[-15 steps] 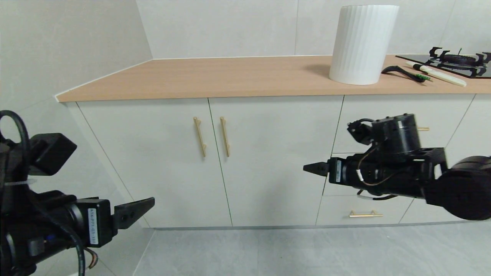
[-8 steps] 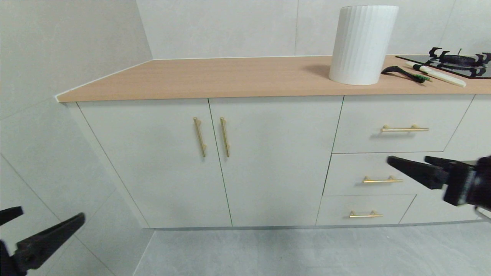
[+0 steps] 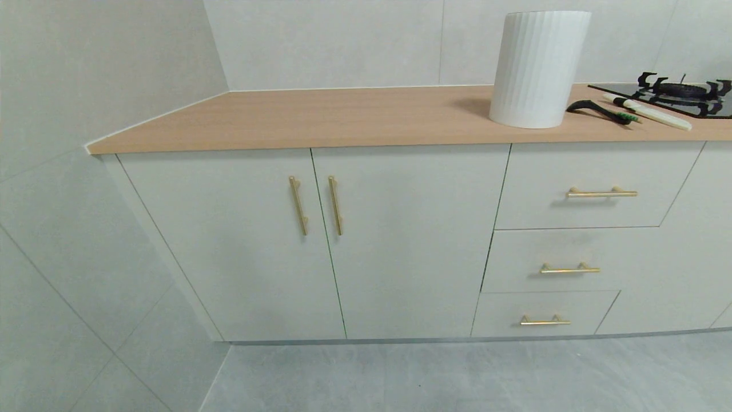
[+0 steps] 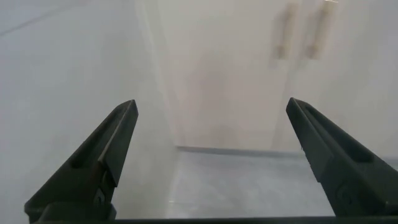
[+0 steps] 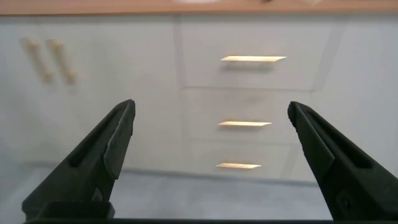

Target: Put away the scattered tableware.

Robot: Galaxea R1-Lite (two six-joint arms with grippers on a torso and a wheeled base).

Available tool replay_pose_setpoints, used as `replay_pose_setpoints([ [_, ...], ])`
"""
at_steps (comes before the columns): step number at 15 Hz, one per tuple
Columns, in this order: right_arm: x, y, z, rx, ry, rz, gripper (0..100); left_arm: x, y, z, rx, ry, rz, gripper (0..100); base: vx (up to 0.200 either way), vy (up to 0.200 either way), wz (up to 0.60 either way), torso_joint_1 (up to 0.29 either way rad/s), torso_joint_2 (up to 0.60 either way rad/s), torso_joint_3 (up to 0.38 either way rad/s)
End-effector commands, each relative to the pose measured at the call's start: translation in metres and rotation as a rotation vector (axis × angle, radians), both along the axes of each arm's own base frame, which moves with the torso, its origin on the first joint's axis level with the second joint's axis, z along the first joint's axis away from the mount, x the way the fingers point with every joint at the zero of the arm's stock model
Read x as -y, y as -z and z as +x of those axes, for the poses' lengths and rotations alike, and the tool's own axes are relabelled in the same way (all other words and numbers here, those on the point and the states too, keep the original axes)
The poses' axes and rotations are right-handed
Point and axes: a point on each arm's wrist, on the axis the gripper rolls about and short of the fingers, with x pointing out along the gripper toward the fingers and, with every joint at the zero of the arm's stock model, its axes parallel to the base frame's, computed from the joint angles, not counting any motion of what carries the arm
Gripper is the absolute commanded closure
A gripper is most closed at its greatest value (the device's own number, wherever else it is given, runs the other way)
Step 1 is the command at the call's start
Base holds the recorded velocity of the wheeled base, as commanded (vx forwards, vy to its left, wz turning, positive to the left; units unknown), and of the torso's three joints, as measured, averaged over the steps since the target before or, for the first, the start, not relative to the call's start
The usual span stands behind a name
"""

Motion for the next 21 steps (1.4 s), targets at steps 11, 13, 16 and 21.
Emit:
replay_pose_setpoints([
  [11,-0.011,0.11,0.005,0.008,0.074,0.009,0,0.01,0.1,0.02,0.027,-0.067,0.046,0,0.0,0.0,0.0,0.0,0.0,0.0],
  [13,-0.011,0.117,0.006,-0.065,0.067,0.002,0,0.011,0.101,0.02,0.015,-0.027,0.041,0,0.0,0.0,0.0,0.0,0.0,0.0],
  [16,-0.011,0.124,0.006,-0.133,0.056,-0.006,0,0.012,0.103,0.02,0.006,0.032,0.032,0,0.0,0.0,0.0,0.0,0.0,0.0],
  [21,-0.012,0.124,0.007,-0.133,0.024,-0.003,0,0.015,0.106,0.021,-0.014,0.146,-0.077,0,0.0,0.0,0.0,0.0,0.0,0.0],
])
